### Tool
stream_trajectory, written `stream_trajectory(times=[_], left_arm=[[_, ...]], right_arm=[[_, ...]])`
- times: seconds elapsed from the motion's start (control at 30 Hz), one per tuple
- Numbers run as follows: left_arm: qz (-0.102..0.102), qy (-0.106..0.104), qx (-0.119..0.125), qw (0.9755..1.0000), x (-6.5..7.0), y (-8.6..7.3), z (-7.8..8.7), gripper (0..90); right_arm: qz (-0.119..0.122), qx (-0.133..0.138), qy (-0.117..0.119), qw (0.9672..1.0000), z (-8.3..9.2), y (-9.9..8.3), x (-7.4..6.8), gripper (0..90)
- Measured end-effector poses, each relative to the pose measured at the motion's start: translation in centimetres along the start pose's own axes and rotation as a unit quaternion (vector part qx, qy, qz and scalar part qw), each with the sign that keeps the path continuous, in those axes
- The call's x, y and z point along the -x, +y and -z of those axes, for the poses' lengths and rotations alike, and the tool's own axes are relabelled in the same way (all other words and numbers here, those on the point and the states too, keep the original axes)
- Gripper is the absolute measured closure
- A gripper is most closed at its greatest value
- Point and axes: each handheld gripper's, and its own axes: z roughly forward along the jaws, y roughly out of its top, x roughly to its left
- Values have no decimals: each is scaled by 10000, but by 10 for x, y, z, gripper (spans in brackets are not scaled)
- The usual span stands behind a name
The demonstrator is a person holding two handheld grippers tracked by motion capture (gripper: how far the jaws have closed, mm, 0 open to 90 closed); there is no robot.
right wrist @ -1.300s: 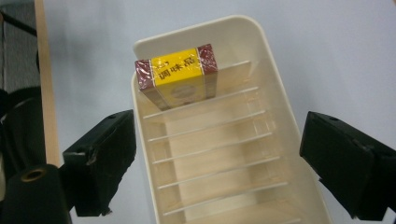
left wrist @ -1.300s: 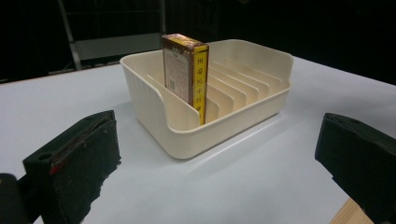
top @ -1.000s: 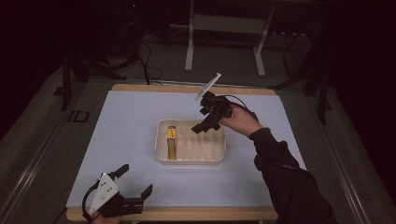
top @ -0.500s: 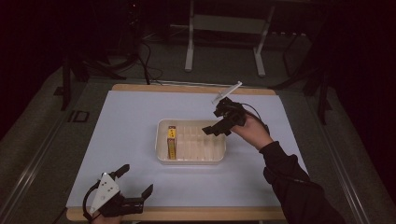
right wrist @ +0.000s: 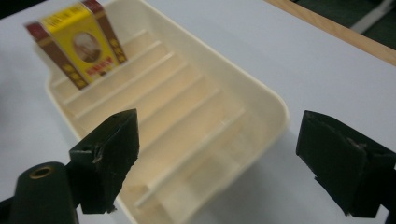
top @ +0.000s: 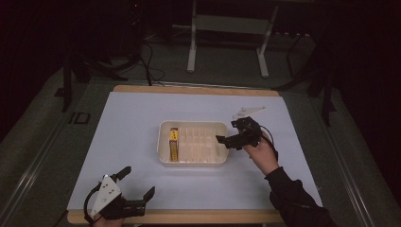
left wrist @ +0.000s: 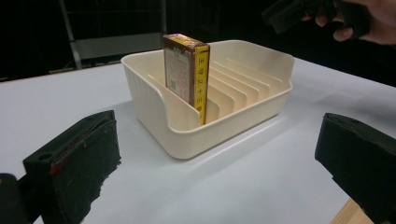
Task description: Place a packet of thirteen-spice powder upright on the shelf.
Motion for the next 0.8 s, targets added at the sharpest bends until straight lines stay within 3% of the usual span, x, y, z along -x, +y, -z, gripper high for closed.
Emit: stream_trajectory(times=[0.07, 0.2, 0.33, 0.63, 0.8], left_arm=[[5, 0, -5, 10000, 0, 0, 0, 0], [0, -7, -13, 10000, 0, 0, -1, 0], [-3, -2, 6, 10000, 0, 0, 0, 0], [-15, -33, 14, 10000, 0, 1, -1, 0], [-26, -49, 8, 10000, 1, 1, -1, 0]], right_arm=[[-37, 109, -195, 9997, 0, -8, 1, 131], [-129, 246, -345, 9990, 3, -18, 5, 130], [-216, 492, -670, 9963, 8, -32, 10, 131], [-442, 805, -1037, 9904, 17, -54, 21, 127], [-524, 845, -1039, 9896, 18, -57, 26, 126]])
